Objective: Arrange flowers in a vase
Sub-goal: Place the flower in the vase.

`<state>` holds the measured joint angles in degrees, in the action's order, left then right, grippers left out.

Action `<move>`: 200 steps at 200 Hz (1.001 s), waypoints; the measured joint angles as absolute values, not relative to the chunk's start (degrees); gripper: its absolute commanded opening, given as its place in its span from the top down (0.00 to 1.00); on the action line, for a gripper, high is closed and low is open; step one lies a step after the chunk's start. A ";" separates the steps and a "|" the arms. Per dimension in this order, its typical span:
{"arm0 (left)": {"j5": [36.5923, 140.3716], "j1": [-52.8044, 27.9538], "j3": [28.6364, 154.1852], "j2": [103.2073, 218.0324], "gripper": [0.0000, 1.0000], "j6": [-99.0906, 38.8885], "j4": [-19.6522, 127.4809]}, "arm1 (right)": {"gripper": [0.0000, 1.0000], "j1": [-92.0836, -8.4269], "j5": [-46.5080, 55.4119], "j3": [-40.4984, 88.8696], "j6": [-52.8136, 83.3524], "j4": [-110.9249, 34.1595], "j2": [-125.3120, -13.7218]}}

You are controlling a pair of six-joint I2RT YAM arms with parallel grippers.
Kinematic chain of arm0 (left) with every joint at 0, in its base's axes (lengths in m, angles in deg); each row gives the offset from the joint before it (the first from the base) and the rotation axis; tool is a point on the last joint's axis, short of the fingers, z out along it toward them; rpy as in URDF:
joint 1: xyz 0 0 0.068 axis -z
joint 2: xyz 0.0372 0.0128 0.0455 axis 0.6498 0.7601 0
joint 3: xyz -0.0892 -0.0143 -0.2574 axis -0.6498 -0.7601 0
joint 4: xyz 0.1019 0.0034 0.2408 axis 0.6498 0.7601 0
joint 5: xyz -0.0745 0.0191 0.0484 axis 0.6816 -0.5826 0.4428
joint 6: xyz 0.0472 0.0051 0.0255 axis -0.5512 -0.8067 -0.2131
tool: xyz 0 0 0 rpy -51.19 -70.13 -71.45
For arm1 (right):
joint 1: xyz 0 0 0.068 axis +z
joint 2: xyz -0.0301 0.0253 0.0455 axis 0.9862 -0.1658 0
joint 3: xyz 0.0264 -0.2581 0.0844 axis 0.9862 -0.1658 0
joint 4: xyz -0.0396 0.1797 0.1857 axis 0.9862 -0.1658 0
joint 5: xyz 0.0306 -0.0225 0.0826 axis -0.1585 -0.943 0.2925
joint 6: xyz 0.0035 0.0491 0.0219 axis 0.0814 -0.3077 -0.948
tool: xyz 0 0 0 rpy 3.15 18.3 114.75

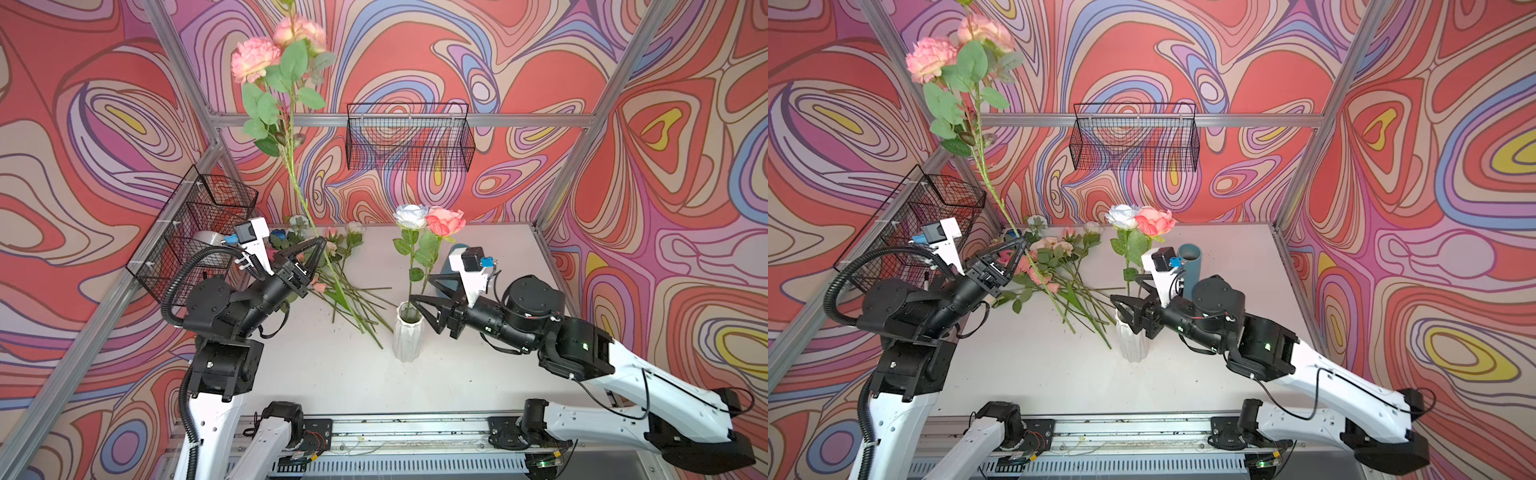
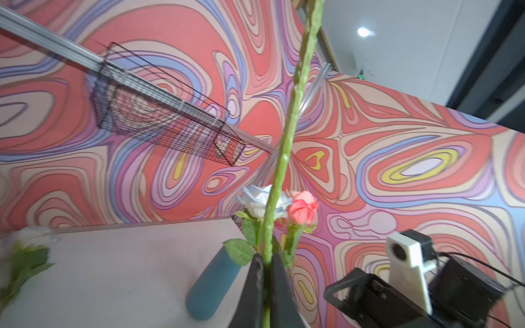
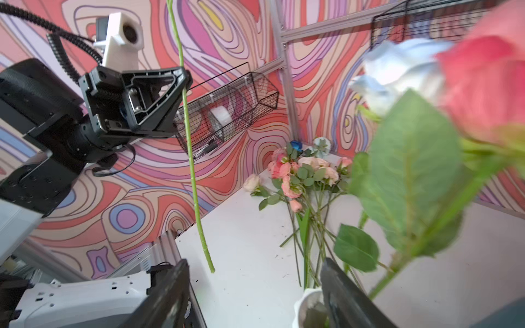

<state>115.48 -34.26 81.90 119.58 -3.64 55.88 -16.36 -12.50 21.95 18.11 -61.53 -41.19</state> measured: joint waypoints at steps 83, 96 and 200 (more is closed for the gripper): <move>133.18 -34.26 75.74 124.08 1.00 15.05 25.63 | 0.24 -11.25 -4.13 34.37 21.63 -60.35 -59.02; 135.02 -34.22 75.06 125.92 1.00 18.63 20.18 | 0.31 -11.23 -4.17 35.35 22.02 -59.89 -59.72; 142.75 -26.66 74.58 132.15 0.30 28.66 3.77 | 1.00 -11.36 -8.30 37.93 23.40 -56.28 -61.34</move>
